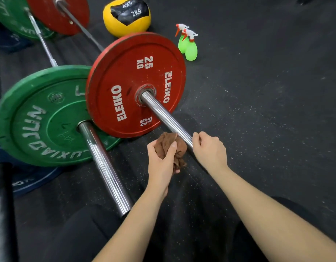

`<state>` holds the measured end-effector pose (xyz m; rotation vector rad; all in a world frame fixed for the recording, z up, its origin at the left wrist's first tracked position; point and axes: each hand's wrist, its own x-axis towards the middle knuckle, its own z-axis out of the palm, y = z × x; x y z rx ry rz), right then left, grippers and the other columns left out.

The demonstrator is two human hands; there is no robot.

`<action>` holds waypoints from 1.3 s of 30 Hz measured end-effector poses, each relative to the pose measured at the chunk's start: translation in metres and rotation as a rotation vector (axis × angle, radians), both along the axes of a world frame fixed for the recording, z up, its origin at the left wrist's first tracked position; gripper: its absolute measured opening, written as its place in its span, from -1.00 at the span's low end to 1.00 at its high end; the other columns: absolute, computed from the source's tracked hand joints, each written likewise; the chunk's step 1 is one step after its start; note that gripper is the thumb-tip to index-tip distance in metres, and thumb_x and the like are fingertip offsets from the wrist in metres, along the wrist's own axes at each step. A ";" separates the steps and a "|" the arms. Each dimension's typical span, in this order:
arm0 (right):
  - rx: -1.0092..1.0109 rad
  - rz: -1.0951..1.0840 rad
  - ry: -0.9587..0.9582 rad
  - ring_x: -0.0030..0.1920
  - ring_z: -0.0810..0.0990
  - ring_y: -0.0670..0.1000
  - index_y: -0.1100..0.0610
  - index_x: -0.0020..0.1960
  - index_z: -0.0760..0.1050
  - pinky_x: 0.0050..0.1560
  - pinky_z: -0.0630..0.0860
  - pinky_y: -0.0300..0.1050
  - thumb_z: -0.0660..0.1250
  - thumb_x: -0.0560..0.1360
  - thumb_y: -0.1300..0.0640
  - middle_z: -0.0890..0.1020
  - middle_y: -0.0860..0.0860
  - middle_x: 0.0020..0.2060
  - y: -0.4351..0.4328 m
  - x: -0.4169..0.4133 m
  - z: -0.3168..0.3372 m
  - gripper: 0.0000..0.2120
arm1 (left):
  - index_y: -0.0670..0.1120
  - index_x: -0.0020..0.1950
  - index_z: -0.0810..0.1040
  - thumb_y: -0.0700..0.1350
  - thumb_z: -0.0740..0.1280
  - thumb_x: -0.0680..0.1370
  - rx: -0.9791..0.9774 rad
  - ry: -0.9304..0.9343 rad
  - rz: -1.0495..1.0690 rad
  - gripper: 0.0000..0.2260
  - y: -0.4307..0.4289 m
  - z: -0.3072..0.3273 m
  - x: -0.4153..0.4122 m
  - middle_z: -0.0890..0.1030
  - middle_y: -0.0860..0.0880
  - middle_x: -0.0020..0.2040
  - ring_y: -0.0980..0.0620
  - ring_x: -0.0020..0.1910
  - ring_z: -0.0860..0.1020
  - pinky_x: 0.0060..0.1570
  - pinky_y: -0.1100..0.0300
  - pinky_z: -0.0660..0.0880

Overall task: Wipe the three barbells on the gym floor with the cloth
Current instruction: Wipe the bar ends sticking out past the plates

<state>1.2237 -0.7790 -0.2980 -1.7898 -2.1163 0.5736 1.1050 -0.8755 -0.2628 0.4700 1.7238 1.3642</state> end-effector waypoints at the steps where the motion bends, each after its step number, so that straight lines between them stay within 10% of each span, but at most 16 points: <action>1: 0.083 0.059 -0.148 -0.42 0.51 0.11 0.11 -0.16 0.46 -0.48 0.12 -0.14 0.00 0.70 -0.06 0.50 -0.02 -0.40 -0.002 -0.004 0.001 -0.58 | 0.24 0.36 0.36 0.15 0.44 0.56 -0.010 0.024 -0.011 -0.57 0.003 0.000 -0.002 0.57 0.16 0.20 0.07 0.11 0.65 -0.09 -0.05 0.70; 6: 0.017 0.116 -0.415 -0.55 0.20 -0.04 0.04 -0.08 0.42 -0.51 0.03 -0.14 -0.15 0.70 -0.14 0.47 -0.04 -0.36 -0.001 -0.012 0.010 -0.54 | 0.31 0.32 0.34 0.18 0.38 0.60 -0.038 0.163 -0.131 -0.65 0.023 -0.010 -0.009 0.57 0.24 0.16 0.16 0.10 0.62 0.01 -0.01 0.68; 10: 0.012 0.074 -0.407 -0.56 0.52 0.09 0.09 -0.20 0.49 -0.51 -0.02 -0.21 0.13 0.70 -0.05 0.58 0.04 -0.48 0.000 -0.017 0.010 -0.62 | 0.30 0.31 0.33 0.05 0.37 0.63 -0.155 0.367 -0.308 -0.67 0.046 -0.014 -0.012 0.58 0.22 0.16 0.20 0.13 0.59 0.19 0.16 0.55; 14: -0.130 0.098 -0.421 -0.25 0.69 0.18 0.06 -0.10 0.37 -0.31 0.44 -0.03 -0.09 0.72 -0.09 0.68 0.04 -0.25 0.006 -0.018 0.013 -0.61 | 0.31 0.29 0.33 -0.04 0.39 0.62 -0.216 0.420 -0.341 -0.63 0.057 -0.013 -0.010 0.57 0.22 0.17 0.21 0.15 0.58 0.23 0.19 0.53; 23: -0.287 0.111 -0.234 0.10 0.61 0.20 0.10 0.32 0.45 -0.02 0.50 0.08 0.04 0.70 -0.17 0.64 0.12 0.10 -0.003 -0.011 0.041 -0.57 | 0.23 0.25 0.31 0.15 0.30 0.64 -0.378 0.389 -0.342 -0.75 0.016 0.067 -0.027 0.65 0.11 0.06 0.06 0.01 0.64 0.07 0.06 0.56; 29: -0.769 -0.056 0.468 0.15 0.60 -0.15 -0.03 0.28 0.58 0.20 0.47 -0.25 0.22 0.68 -0.01 0.65 -0.15 0.12 -0.069 0.017 0.267 -0.75 | 0.24 0.22 0.40 0.32 0.25 0.59 -0.387 0.094 -0.189 -0.72 -0.030 0.284 0.004 0.64 0.20 0.00 0.30 -0.05 0.60 -0.04 0.28 0.47; 39: -0.911 -0.110 0.825 0.14 0.69 -0.07 -0.09 0.25 0.60 0.15 0.62 -0.02 0.16 0.67 -0.17 0.72 -0.09 0.10 0.002 0.121 0.660 -0.68 | 0.33 0.29 0.32 0.15 0.31 0.56 -0.245 -0.106 -0.649 -0.67 0.052 0.629 0.072 0.63 0.16 0.15 0.10 0.18 0.63 0.27 -0.04 0.56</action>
